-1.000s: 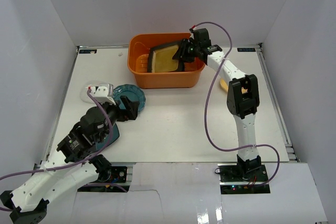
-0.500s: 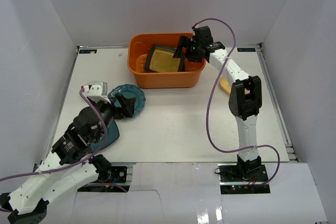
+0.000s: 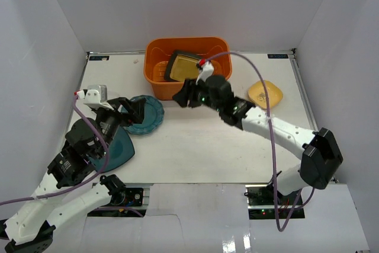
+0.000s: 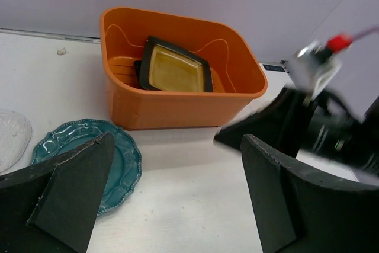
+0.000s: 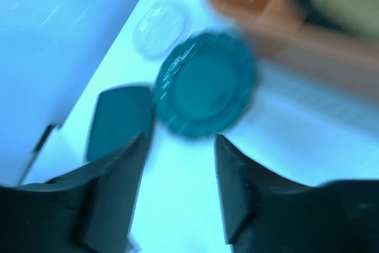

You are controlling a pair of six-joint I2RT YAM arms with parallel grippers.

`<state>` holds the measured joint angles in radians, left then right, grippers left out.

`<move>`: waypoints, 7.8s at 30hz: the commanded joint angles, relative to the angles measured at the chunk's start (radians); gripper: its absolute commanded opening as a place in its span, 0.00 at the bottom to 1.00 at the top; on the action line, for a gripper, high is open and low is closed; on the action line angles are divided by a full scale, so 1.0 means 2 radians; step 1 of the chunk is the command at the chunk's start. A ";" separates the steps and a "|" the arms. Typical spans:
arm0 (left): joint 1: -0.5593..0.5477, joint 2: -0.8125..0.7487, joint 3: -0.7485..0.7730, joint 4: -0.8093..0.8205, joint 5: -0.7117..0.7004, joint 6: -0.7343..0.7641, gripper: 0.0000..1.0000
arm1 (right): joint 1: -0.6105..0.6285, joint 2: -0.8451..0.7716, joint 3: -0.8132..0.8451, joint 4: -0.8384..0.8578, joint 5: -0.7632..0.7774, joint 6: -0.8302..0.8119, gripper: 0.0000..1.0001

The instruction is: Place the plates into the plastic bin on the countertop

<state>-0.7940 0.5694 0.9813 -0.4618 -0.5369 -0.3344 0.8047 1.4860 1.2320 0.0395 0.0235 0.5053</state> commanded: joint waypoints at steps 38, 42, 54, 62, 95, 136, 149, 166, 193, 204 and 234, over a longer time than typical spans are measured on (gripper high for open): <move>0.011 -0.091 -0.131 0.016 -0.051 -0.017 0.98 | 0.224 0.407 0.031 0.319 0.026 0.360 0.08; 0.013 -0.089 -0.132 0.015 -0.048 -0.017 0.98 | 0.238 0.352 -0.022 0.322 0.044 0.320 0.08; 0.015 -0.098 -0.035 0.002 -0.072 -0.004 0.98 | 0.213 0.034 -0.209 0.326 0.093 0.194 0.08; 0.015 -0.094 -0.009 -0.032 -0.068 -0.033 0.98 | 0.073 -0.142 -0.207 0.276 0.034 0.182 0.08; 0.036 0.066 -0.293 0.000 -0.015 -0.382 0.98 | -0.211 0.234 0.198 0.082 -0.134 0.187 0.08; 0.299 0.253 -0.478 0.477 0.128 -0.438 0.51 | -0.136 -0.091 -0.122 0.122 -0.153 0.093 0.89; 0.302 0.193 -0.482 0.417 0.140 -0.403 0.00 | -0.017 -0.193 -0.337 0.159 -0.084 0.125 0.88; 0.302 -0.174 -0.433 0.111 0.330 -0.345 0.00 | -0.006 -0.098 -0.413 0.300 -0.154 0.198 0.90; 0.264 -0.171 -0.433 0.248 0.506 -0.475 0.00 | -0.062 0.007 -0.462 0.388 -0.185 0.233 0.90; 0.264 -0.154 -0.452 0.314 0.545 -0.499 0.00 | -0.071 0.035 -0.486 0.551 -0.252 0.287 0.96; 0.266 0.065 -0.155 0.100 0.206 -0.232 0.98 | -0.163 -0.053 -0.015 0.154 -0.139 0.160 0.08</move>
<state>-0.2657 0.6544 0.7090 -0.2207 0.0559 -0.8078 0.5350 1.3006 1.0496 0.2588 -0.2398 0.8223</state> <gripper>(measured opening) 0.975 0.168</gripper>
